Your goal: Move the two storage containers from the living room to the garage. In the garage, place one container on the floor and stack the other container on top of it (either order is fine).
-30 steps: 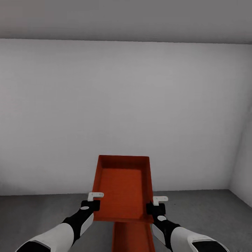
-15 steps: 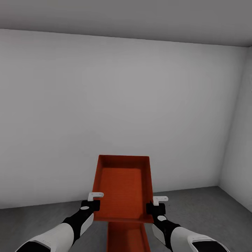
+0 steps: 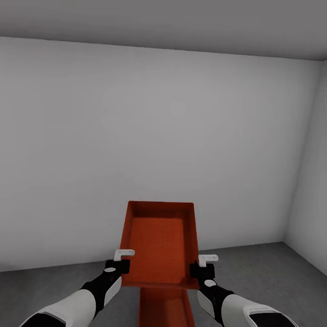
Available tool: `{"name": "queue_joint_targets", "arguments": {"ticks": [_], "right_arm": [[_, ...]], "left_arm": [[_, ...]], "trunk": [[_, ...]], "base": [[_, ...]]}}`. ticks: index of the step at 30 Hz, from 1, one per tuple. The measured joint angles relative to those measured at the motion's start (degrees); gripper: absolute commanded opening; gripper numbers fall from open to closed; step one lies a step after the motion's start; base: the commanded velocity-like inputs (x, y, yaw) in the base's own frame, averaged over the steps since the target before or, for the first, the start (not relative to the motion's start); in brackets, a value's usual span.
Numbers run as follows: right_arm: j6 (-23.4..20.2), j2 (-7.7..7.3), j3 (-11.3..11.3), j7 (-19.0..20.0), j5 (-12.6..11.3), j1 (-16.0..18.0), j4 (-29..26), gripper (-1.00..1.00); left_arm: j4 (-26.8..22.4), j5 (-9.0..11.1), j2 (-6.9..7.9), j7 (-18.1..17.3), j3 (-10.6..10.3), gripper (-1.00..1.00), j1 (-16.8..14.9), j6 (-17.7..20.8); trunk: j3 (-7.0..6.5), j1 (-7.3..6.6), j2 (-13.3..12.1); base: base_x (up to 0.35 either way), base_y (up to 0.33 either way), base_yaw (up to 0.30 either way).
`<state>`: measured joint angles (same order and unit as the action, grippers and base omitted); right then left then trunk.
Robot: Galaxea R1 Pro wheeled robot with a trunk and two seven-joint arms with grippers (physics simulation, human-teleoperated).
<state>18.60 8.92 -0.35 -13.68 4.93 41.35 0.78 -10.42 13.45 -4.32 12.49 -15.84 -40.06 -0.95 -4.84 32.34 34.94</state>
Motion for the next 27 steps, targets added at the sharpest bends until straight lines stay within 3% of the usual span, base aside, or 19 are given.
{"name": "queue_joint_targets", "arguments": {"ticks": [27], "right_arm": [[-0.04,0.02,0.04,-0.01,-0.03,0.00,-0.01,-1.00]], "left_arm": [[0.00,0.05,0.03,-0.02,-0.05,-1.00,0.00,0.01]], "trunk": [[0.00,-0.01,0.00]], "base": [[0.301,0.000,0.000]]}}
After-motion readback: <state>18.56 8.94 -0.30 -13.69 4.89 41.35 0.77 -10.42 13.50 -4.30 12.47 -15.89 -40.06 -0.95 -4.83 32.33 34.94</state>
